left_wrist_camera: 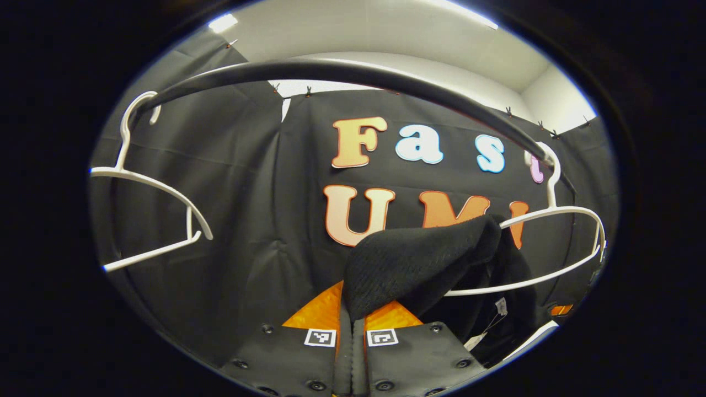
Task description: Grasp the clothes on the hanger with both hands and then place them into the laundry hamper below.
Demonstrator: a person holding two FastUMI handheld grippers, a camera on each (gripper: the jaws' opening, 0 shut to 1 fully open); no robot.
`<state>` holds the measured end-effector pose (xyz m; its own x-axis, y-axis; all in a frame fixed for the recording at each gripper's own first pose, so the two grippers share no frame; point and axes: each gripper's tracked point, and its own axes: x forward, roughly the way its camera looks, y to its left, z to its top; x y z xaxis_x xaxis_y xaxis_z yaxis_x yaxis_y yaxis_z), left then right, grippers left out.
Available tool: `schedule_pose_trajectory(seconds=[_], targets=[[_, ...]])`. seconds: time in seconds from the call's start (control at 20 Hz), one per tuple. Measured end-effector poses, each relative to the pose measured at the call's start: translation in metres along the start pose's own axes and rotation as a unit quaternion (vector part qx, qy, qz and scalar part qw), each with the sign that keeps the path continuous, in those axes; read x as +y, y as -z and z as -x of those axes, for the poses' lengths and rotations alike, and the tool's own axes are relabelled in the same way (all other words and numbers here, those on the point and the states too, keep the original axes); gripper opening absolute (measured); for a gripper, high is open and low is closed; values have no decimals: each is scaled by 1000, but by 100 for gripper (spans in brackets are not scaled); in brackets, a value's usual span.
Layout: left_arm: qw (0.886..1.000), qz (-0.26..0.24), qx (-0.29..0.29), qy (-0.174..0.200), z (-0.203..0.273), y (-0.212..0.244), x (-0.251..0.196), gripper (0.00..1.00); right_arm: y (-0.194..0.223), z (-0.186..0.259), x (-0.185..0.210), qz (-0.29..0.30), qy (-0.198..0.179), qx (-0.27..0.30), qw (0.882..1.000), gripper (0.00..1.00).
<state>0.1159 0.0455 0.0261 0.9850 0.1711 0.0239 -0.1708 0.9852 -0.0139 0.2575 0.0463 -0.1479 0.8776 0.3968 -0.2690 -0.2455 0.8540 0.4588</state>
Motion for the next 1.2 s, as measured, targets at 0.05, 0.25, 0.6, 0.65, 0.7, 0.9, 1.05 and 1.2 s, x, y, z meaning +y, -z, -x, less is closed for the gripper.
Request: schedule_pose_trajectory(seconds=[0.05,0.25,0.6,0.65,0.7,0.9,1.05,1.2], targets=[[1000,-4,1,-3,1,0,4,7,6,0,4,3,-3,5,1000,0],[999,-38,1,-10,1,3,16,7,33,-11,24,11,-5,24,1000,0],[999,-41,17,-19,4,19,42,6,66,-21,53,21,-12,38,999,0],[999,-36,22,-17,5,24,42,7,70,-20,56,21,-13,38,999,0],[999,-38,25,-15,9,26,43,7,73,-20,58,22,-13,38,999,0],[998,-53,46,-5,15,51,43,9,90,-22,59,25,-4,46,999,0],[995,-52,81,-6,19,88,52,7,111,-20,59,25,4,59,998,0],[993,-48,110,-8,27,116,60,7,135,-18,54,33,14,76,996,0]])
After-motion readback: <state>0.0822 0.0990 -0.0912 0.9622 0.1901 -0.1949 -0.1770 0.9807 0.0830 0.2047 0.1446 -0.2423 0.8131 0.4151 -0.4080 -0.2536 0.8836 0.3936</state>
